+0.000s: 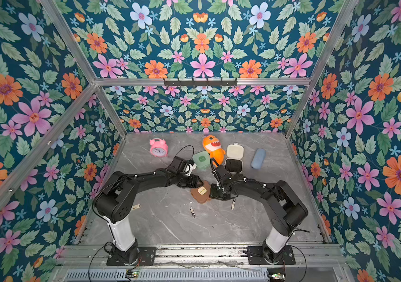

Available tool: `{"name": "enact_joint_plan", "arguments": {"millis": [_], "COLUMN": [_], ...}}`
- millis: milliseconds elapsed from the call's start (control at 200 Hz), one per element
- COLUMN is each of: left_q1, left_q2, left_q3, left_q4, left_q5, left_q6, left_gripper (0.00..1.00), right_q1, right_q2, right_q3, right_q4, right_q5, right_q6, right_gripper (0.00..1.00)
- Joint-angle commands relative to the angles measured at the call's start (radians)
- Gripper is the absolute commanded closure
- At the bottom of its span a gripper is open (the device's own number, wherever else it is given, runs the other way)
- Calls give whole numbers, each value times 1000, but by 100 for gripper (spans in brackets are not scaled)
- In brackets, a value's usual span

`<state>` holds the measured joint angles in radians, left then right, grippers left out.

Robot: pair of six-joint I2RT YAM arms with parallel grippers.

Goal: Organize nail clipper sets
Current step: Close the storage box at the center of the board.

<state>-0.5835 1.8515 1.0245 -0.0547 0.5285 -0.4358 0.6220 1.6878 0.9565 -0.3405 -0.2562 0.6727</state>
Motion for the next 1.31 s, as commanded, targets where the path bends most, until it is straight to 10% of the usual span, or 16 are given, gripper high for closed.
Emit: {"name": "enact_joint_plan", "arguments": {"millis": [0, 705, 1300], "left_q1": [-6, -83, -83], "left_q2": [-19, -40, -18], "left_q3": [-31, -152, -162], "left_q4": [3, -182, -178], "left_q5": [25, -241, -254], "left_q6": [-4, -228, -231], "left_gripper": [35, 52, 53], "right_q1": [-14, -25, 30], "right_q2": [21, 148, -62], "right_q3": [20, 296, 74], "right_q4": [-13, -177, -69], "right_q5": [-4, 42, 17], "right_q6": [-38, -114, 80], "right_gripper": [60, 52, 42]}}
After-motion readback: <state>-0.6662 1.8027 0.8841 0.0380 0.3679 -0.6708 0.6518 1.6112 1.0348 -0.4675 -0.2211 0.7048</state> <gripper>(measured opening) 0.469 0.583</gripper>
